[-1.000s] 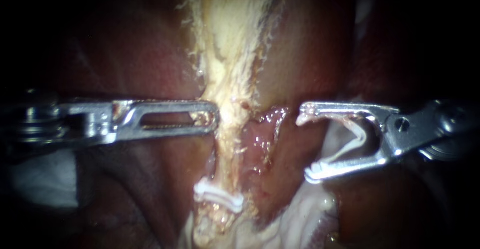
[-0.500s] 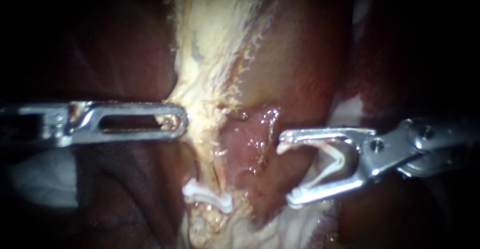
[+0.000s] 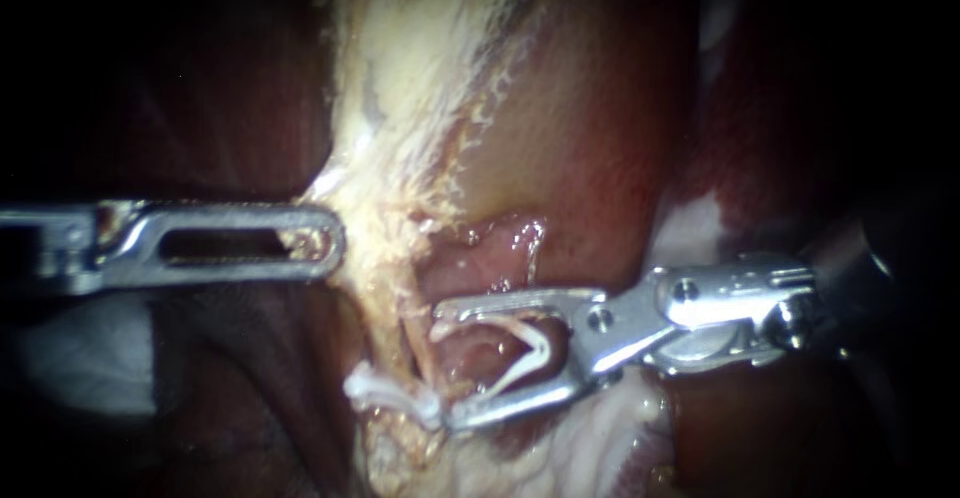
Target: Clipping third clip left tube
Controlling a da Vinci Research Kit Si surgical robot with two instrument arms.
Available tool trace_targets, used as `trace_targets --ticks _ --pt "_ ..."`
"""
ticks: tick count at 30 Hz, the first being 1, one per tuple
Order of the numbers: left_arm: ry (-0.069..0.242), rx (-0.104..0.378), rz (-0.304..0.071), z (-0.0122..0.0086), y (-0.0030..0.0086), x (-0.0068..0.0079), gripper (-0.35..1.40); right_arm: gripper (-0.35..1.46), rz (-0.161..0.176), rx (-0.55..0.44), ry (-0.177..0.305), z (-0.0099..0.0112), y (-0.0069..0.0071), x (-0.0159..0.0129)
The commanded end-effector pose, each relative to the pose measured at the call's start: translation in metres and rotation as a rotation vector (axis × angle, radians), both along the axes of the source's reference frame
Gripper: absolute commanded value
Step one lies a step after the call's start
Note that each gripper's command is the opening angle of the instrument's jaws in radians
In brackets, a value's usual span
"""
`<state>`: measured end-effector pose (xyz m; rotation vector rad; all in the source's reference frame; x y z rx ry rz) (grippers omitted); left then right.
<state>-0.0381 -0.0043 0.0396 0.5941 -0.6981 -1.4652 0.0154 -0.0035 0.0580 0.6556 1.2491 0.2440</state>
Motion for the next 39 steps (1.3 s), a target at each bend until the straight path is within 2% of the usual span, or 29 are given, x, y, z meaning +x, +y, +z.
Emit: trace_targets --ticks 1,14,20,25,29,34,39 --pt "0.001 0.0 0.0 -0.0001 0.0 0.0 -0.35 0.59 -0.001 -0.001 -0.002 0.0002 -0.0001 0.0002" --pt "-0.007 -0.001 -0.008 -0.0012 0.0 0.0002 -0.35 0.59 -0.003 0.017 -0.009 0.0022 0.0001 0.0017" --pt "-0.007 -0.001 -0.007 -0.0011 0.0 0.0003 -0.35 0.59 -0.019 0.039 0.002 0.0025 -0.0004 0.0024" --pt "-0.008 -0.001 -0.006 -0.0011 0.0 0.0005 -0.35 0.59 -0.021 0.043 0.003 0.0018 0.0 0.0011" --pt "-0.008 -0.001 -0.006 -0.0009 0.0001 0.0005 -0.35 0.59 -0.018 0.047 0.001 0.0004 0.0006 0.0002" --pt "-0.007 -0.003 -0.007 -0.0005 0.0003 0.0006 -0.35 0.59 -0.024 0.047 0.004 -0.0011 0.0001 0.0009" --pt "-0.007 -0.003 -0.007 -0.0004 0.0003 0.0007 -0.35 0.59 -0.024 0.043 0.004 -0.001 -0.0004 0.0018"
